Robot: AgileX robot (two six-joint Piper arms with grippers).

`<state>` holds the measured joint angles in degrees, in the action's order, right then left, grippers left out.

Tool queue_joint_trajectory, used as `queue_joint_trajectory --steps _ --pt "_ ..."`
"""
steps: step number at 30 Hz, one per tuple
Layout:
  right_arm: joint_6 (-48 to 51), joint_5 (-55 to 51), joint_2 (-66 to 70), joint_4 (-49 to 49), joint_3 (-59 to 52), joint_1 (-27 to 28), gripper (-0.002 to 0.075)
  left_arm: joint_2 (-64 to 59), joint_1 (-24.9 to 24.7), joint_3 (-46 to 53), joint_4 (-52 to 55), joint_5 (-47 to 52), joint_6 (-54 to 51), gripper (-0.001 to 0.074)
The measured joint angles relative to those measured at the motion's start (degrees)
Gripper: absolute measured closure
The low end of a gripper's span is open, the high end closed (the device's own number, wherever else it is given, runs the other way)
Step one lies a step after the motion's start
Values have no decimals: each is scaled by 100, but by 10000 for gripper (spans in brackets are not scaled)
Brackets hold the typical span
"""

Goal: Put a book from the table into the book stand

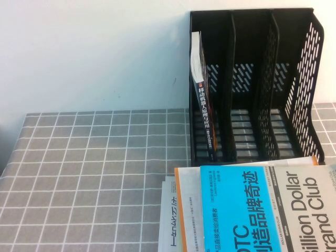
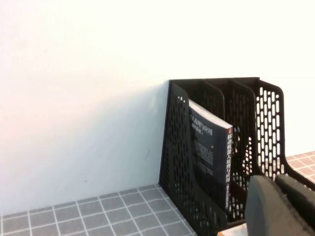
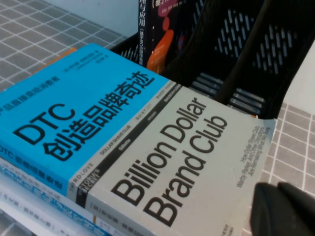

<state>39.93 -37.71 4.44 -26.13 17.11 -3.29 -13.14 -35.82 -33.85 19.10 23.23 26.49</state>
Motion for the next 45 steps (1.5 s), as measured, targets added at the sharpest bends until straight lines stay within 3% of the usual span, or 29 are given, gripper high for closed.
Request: queue_joint_trajectory --steps 22,25,33,36,39,45 --pt "-36 0 -31 -175 -9 0 729 60 49 240 -3 -104 43 734" --pt "-36 0 -31 -175 -9 0 729 265 414 503 -101 -12 -212 734" --pt "-36 0 -31 -200 -9 0 729 1017 2723 2093 -2024 -122 -2226 734" --pt "-36 0 -31 -214 -9 0 729 1327 3238 2751 -2451 -161 -2746 734" --pt "-36 0 -31 -226 -9 0 729 1367 3362 3385 -2550 -224 -2777 734" --pt "-36 -10 -31 -226 -9 0 729 1388 3263 3438 -2478 -376 -2701 734"
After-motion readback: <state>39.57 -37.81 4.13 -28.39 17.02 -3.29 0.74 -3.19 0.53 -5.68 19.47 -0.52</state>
